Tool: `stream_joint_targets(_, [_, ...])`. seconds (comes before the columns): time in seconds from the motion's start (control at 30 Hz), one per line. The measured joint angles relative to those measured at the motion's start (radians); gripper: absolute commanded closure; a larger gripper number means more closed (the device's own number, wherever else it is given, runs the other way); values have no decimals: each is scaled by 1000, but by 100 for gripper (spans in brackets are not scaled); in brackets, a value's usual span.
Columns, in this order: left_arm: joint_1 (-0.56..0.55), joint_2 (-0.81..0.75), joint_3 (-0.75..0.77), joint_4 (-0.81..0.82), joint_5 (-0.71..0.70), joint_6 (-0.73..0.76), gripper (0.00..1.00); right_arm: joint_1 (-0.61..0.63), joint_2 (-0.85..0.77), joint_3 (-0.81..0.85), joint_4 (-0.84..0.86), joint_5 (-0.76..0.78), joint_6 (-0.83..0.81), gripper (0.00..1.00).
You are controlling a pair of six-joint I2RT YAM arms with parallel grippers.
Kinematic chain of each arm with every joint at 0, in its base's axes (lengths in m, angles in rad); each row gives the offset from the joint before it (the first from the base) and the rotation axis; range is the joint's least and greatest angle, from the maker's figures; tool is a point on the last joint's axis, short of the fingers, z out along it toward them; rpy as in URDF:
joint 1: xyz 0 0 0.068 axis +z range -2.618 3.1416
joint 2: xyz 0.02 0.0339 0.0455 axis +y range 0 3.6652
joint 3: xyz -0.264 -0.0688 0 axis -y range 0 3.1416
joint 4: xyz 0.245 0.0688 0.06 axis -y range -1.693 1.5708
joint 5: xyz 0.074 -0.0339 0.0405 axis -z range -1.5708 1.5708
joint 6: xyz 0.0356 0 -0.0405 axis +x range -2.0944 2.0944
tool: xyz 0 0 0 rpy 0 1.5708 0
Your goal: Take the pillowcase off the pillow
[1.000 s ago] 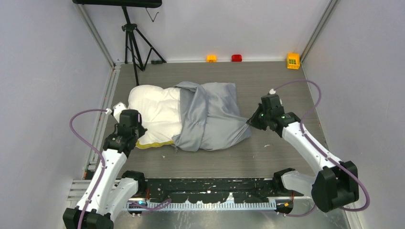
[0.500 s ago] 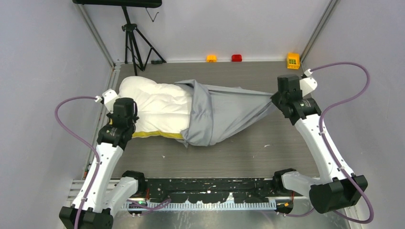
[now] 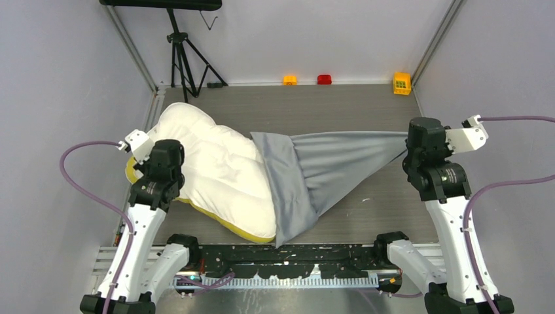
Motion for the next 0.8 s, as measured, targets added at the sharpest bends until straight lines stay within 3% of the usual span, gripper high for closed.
stream_joint_targets(0.03, [0,5,-2,1,8,1,91,0,-6,0,2,3,-5,93])
stream_joint_targets(0.17, [2,18,-18,30,86,25,28,-5,-3,-13,48,-64,-64,41])
stream_joint_targets(0.2, [3,20,-21,40,112,37,16,-6,6,-21,69,-112,-97,29])
stream_joint_targets(0.27, [5,27,-20,67,172,37,3,-6,25,-29,93,-187,-130,21])
stream_joint_targets(0.4, [5,60,3,58,260,31,0,-6,111,-26,113,-386,-216,17])
stream_joint_targets(0.6, [5,95,84,47,481,29,10,-6,240,-21,104,-678,-267,12])
stream_joint_targets(0.8, [-26,216,133,63,796,12,0,85,358,-19,104,-896,-326,10])
